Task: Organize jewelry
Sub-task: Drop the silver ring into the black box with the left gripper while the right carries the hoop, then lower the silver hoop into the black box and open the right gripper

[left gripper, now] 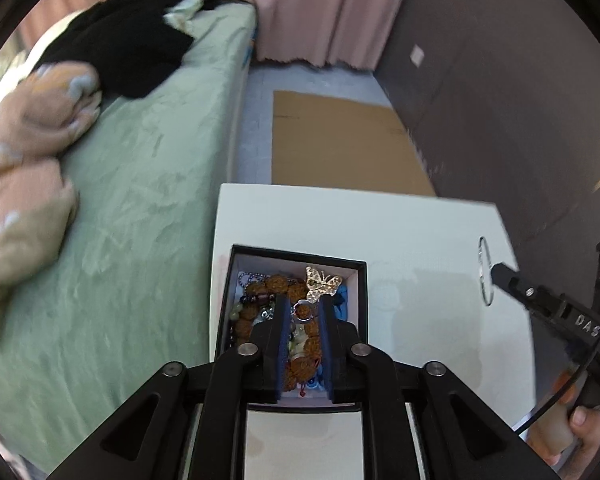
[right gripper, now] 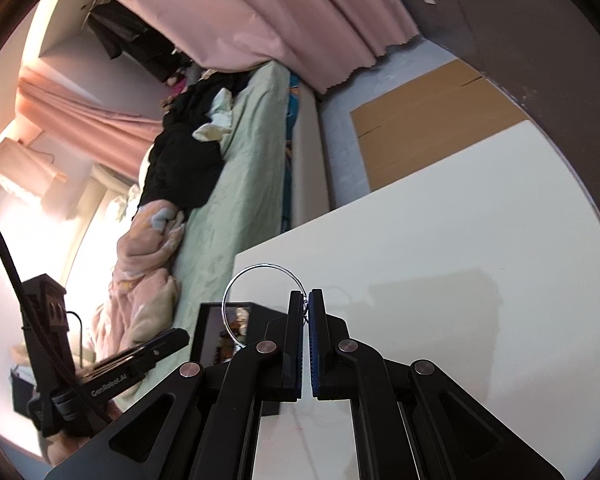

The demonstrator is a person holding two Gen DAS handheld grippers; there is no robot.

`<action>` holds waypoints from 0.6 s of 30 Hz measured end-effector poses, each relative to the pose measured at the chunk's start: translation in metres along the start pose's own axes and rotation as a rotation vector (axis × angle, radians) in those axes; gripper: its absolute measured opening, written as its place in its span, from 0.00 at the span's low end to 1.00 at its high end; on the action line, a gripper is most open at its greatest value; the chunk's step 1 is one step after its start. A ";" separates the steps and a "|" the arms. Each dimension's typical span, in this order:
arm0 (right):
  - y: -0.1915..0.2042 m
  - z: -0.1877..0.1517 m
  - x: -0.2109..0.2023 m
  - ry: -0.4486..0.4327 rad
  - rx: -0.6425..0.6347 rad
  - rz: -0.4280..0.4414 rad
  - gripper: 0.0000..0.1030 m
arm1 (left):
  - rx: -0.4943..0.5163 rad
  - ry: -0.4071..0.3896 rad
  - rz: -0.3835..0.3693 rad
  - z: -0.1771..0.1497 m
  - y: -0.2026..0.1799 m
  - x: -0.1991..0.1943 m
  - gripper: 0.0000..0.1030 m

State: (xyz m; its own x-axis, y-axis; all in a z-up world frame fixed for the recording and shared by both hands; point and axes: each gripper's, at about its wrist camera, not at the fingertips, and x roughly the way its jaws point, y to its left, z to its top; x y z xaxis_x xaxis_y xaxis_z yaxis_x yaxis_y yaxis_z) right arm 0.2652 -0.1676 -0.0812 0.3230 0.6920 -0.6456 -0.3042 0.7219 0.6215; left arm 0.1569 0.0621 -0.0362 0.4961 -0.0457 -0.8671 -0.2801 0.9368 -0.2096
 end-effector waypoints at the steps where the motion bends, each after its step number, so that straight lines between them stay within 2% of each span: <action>1: 0.003 0.000 0.001 0.001 -0.005 0.006 0.03 | -0.025 -0.012 -0.028 -0.005 0.006 0.000 0.53; 3: 0.009 -0.002 0.002 -0.001 -0.016 0.018 0.03 | -0.059 -0.052 -0.060 -0.010 0.015 -0.003 0.72; 8: 0.024 -0.010 0.007 0.004 -0.048 0.036 0.03 | -0.093 -0.104 -0.122 -0.012 0.028 -0.012 0.72; 13: 0.043 -0.020 0.014 0.012 -0.089 0.049 0.03 | -0.107 -0.152 -0.142 -0.013 0.041 -0.027 0.72; 18: 0.059 -0.026 0.029 0.014 -0.095 0.068 0.03 | -0.126 -0.146 -0.152 -0.018 0.054 -0.028 0.72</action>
State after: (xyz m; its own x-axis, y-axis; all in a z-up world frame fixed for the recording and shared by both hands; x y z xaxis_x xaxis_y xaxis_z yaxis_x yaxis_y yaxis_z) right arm 0.2334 -0.1046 -0.0746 0.2863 0.7392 -0.6096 -0.4091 0.6697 0.6198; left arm 0.1132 0.1074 -0.0310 0.6513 -0.1241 -0.7486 -0.2890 0.8717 -0.3959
